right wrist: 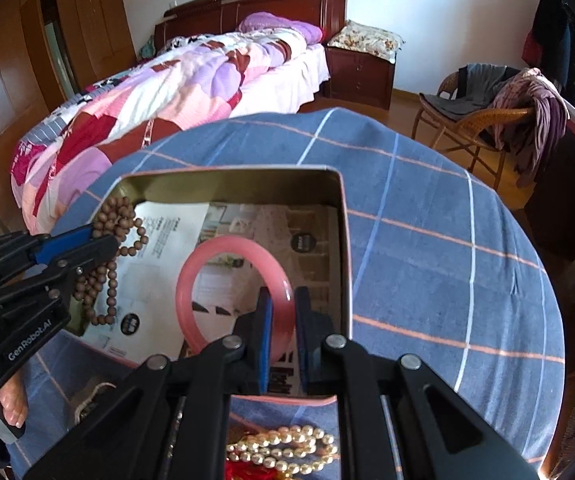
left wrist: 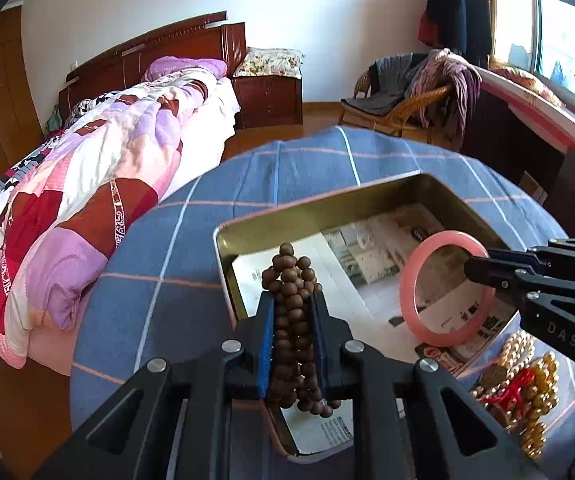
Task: Organize jewelry
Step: 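Drop the bead bracelet from left tool while right tool drops pink bangle into tin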
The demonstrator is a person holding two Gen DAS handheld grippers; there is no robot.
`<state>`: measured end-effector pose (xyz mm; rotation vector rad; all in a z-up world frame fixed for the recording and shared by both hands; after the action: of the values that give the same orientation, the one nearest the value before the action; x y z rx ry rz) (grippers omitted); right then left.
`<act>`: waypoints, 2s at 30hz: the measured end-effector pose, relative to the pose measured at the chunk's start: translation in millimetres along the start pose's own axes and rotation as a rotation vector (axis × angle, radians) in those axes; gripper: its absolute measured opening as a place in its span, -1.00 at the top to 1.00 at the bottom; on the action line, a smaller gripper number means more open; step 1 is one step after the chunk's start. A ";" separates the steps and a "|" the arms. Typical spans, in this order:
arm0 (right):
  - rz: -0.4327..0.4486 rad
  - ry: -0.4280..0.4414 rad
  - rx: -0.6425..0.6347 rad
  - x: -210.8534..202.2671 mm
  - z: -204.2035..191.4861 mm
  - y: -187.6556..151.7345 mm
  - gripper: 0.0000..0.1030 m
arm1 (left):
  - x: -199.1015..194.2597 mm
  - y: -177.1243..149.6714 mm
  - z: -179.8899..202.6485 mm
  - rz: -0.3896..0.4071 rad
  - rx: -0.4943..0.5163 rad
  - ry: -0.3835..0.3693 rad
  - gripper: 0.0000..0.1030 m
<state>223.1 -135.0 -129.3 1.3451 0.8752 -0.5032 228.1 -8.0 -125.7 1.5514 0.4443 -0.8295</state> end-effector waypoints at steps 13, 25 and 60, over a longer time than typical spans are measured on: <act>-0.075 -0.027 -0.054 -1.2 -4.4 -16.9 0.73 | -4.1 -13.3 14.8 -0.005 0.046 -0.006 0.66; 0.057 -0.029 -0.051 -26.2 -8.2 -11.0 -0.10 | -56.4 8.3 20.0 0.200 0.109 0.079 -0.55; 0.140 -0.105 0.071 -74.7 29.7 -84.4 -0.46 | -69.2 -90.0 37.6 0.030 -0.032 -0.012 0.00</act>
<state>121.6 -192.1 -123.6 1.4210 0.6779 -0.4950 109.3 -16.7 -137.2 1.5192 0.4223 -0.8046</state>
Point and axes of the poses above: each gripper's, at about its wrist camera, not at the fingertips, and x roughly the way its jaws point, z to its right, y to its top, the point moved 7 cm from there along x, roughly the way its jaws point, and after that the axes turned 5 degrees about -y, right-handed, at the moved point
